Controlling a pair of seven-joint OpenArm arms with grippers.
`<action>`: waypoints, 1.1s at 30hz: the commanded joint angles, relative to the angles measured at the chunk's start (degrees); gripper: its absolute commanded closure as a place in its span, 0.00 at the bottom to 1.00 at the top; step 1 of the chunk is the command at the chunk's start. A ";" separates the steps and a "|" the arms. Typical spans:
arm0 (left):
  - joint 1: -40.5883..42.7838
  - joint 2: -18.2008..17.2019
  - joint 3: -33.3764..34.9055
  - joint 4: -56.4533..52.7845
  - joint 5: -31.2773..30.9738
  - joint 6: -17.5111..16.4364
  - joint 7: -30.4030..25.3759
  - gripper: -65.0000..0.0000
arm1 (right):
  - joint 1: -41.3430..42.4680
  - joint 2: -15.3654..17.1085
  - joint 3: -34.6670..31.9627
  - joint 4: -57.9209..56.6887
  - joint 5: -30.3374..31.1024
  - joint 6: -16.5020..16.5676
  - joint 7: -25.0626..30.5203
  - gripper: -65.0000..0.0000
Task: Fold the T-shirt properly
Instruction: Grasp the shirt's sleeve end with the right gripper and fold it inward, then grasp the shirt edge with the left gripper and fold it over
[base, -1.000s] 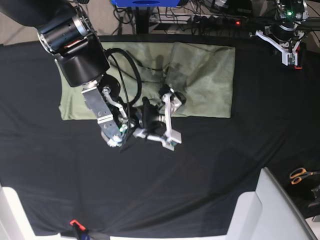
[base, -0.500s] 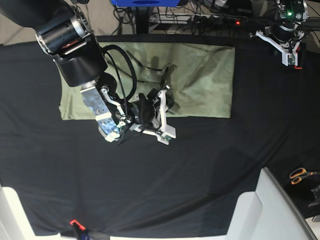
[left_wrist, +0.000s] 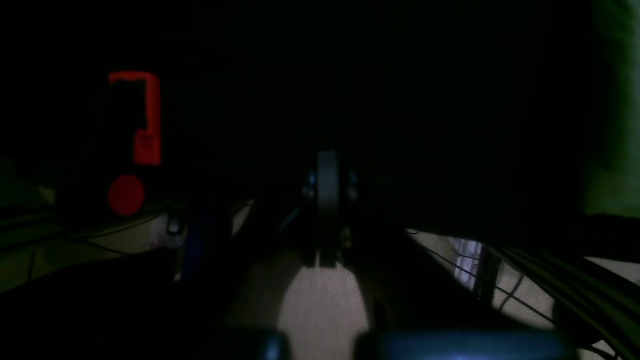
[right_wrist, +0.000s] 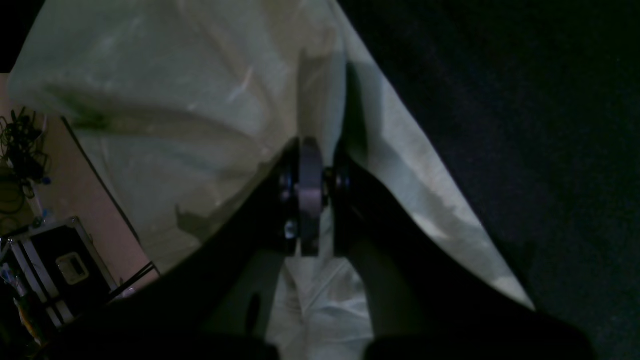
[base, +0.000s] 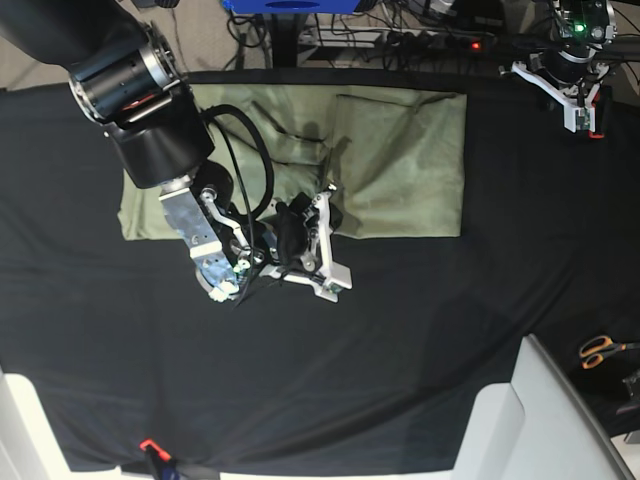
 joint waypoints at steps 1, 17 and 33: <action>0.39 -0.70 -0.42 0.74 -0.19 0.27 -1.02 1.00 | 1.74 -0.50 -0.04 0.84 0.93 0.26 0.63 0.99; 0.30 -0.70 -0.42 0.74 -0.19 0.27 -0.93 1.00 | 2.17 -0.59 -0.39 0.75 0.76 0.26 0.63 0.99; 0.30 -0.70 -0.42 0.74 0.07 0.27 -1.02 1.00 | -4.86 3.10 0.05 22.99 1.02 -16.71 1.16 0.40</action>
